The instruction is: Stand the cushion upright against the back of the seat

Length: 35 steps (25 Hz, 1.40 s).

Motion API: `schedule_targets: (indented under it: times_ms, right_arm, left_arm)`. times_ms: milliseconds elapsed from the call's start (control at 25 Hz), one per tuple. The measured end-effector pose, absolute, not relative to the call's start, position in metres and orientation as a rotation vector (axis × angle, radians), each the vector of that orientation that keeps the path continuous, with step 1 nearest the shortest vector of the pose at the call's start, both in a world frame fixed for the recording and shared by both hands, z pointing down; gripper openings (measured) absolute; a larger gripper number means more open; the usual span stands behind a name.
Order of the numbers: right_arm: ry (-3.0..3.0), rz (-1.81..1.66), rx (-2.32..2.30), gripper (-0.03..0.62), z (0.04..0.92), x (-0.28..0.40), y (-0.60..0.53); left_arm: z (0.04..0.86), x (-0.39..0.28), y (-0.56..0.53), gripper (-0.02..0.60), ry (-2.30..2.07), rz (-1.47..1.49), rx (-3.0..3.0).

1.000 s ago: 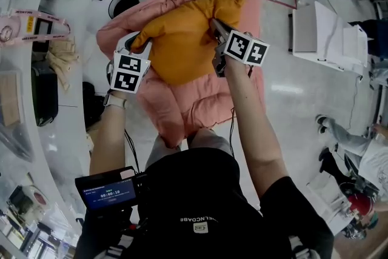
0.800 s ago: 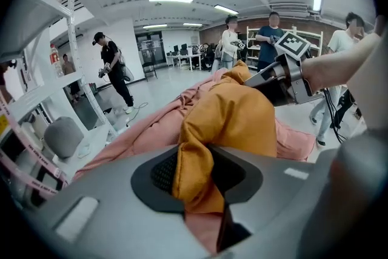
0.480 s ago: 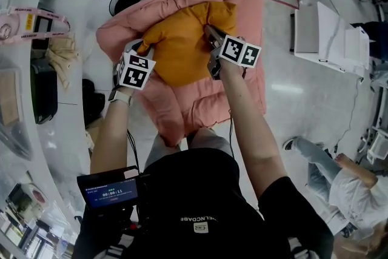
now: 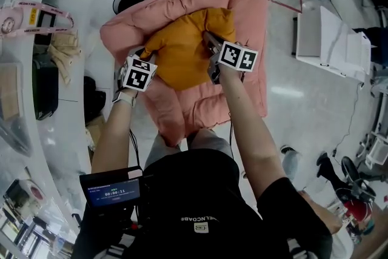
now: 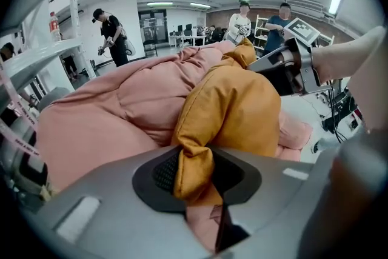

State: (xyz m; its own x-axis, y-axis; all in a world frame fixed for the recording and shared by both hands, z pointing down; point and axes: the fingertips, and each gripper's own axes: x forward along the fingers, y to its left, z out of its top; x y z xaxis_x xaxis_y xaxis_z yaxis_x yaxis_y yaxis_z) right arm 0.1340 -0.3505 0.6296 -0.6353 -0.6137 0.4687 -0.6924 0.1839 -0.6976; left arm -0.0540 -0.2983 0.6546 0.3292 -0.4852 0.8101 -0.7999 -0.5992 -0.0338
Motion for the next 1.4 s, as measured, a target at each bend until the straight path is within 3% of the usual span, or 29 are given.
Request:
schedule_targets:
  times_ms: [920,1160,1320,1400]
  right_arm:
    - [-2.403,1.758,1.614,0.020,0.588,0.211,-0.364]
    - [-2.498,1.688,1.591,0.059,0.559,0.213,-0.373]
    - [-2.616,1.673,1.523,0.110,0.537,0.208,-0.372]
    - [-2.660,1.608,1.486,0.186,0.527,0.207,-0.366]
  left_arm:
    - [0.587,-0.002,-0.323,0.133,-1.171,1.022,2.468]
    - [0.568,-0.008,-0.333,0.182,-1.256,0.993,2.467]
    - [0.559,-0.031,-0.336,0.261,-1.372,0.907,2.362]
    - [0.553,-0.041,-0.333,0.317,-1.396,0.815,2.294]
